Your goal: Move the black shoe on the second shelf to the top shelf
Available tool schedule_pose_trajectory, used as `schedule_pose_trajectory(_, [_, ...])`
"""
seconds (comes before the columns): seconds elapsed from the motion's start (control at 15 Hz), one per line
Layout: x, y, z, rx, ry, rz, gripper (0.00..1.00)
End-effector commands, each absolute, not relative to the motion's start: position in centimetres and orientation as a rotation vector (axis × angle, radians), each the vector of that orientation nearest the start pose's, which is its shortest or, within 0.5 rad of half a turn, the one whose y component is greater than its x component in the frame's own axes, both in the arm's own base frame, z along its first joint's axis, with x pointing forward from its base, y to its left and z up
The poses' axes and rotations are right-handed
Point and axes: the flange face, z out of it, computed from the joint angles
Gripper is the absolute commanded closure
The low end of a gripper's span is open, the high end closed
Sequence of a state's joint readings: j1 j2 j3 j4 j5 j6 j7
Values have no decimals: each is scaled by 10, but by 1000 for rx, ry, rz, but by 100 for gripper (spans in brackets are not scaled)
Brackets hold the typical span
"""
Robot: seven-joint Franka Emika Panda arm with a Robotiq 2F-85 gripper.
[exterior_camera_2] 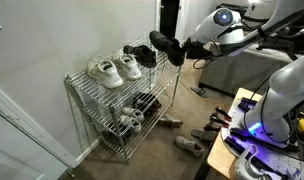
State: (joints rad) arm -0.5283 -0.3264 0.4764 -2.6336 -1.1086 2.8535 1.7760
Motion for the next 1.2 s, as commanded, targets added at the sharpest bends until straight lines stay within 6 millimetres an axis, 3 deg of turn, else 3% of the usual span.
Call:
schedule_pose_trajectory(0.0, [449, 13, 368, -2794, 1345, -1250, 95])
schedule_pose_trajectory(0.27, [471, 10, 363, -2846, 1348, -1214, 95])
schedule_pose_trajectory(0.73, [532, 13, 381, -2899, 1332, -1281, 95])
schedule_pose_trajectory(1.13, [576, -4, 355, -2982, 1278, -1260, 95])
